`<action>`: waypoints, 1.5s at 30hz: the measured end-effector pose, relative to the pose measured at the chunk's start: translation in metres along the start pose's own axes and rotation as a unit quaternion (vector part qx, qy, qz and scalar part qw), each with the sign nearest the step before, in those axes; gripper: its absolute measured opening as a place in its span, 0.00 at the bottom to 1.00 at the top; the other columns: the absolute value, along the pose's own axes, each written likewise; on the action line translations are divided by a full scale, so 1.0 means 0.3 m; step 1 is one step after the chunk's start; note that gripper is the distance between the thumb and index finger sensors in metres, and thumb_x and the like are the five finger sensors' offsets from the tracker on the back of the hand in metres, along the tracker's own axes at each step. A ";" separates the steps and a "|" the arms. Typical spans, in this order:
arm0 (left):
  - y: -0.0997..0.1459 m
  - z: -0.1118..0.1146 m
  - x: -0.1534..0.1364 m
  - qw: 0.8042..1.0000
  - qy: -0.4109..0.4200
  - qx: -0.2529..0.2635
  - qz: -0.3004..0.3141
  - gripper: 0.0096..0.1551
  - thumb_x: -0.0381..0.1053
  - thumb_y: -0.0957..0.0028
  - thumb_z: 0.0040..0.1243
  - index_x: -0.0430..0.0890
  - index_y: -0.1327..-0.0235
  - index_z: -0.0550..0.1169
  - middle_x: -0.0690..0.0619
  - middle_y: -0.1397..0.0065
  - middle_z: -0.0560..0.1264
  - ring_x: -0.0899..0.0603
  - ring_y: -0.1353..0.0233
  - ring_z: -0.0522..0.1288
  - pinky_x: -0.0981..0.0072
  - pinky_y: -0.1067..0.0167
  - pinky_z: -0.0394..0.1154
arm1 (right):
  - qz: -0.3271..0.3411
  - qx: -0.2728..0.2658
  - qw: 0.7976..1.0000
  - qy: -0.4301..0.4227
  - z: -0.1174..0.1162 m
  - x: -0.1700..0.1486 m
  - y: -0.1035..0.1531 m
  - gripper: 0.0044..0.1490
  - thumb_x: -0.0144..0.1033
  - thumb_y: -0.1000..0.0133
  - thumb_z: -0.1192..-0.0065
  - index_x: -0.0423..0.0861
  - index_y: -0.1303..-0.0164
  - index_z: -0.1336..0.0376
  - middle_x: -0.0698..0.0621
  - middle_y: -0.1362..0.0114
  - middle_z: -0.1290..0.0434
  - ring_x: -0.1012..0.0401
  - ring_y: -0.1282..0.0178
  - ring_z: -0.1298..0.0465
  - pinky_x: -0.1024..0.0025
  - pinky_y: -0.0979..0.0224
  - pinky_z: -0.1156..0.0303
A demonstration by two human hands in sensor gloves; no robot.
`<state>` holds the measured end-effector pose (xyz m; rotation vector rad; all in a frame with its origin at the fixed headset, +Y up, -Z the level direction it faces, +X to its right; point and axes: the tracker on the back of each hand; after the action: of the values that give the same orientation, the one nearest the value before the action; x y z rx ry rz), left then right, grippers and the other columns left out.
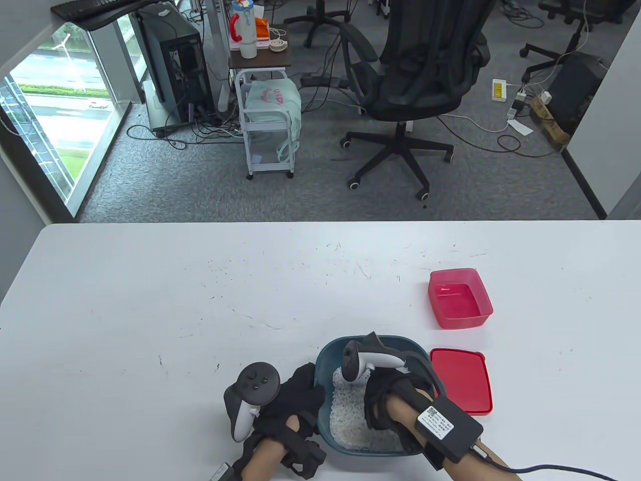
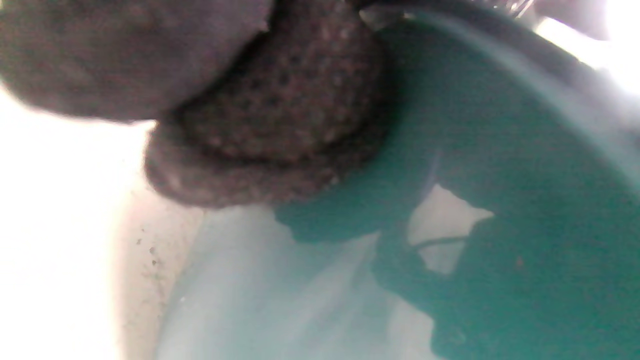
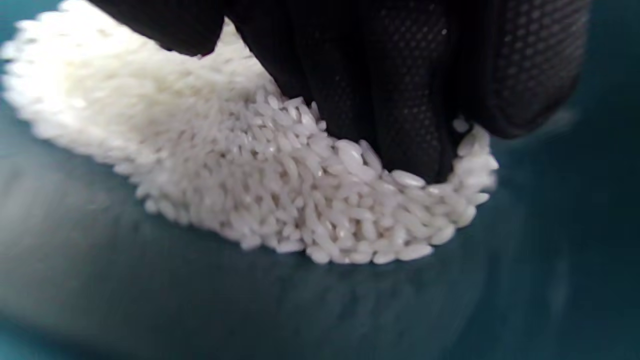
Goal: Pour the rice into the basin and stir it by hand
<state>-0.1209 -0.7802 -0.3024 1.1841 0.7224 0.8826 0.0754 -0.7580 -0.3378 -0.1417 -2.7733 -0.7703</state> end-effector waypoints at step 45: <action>0.059 -0.155 0.107 0.833 -0.524 0.119 0.128 0.62 0.80 0.65 0.45 0.56 0.15 0.51 0.42 0.14 0.34 0.23 0.18 0.37 0.16 0.31 0.40 | 0.112 -0.567 0.809 0.107 -0.117 -0.318 0.446 0.45 0.52 0.58 0.40 0.48 0.29 0.42 0.43 0.19 0.45 0.39 0.20 0.48 0.26 0.29 0.51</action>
<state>-0.1486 -0.7281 -0.2970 1.7642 -0.2521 0.2299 0.1964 -0.6642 -0.2690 -0.5339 -1.6773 -2.0752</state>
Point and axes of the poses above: the tracker on the back of each hand, its own x axis roughly to the thumb side, its own y axis roughly from the fingertips to the wrist, z = x × y
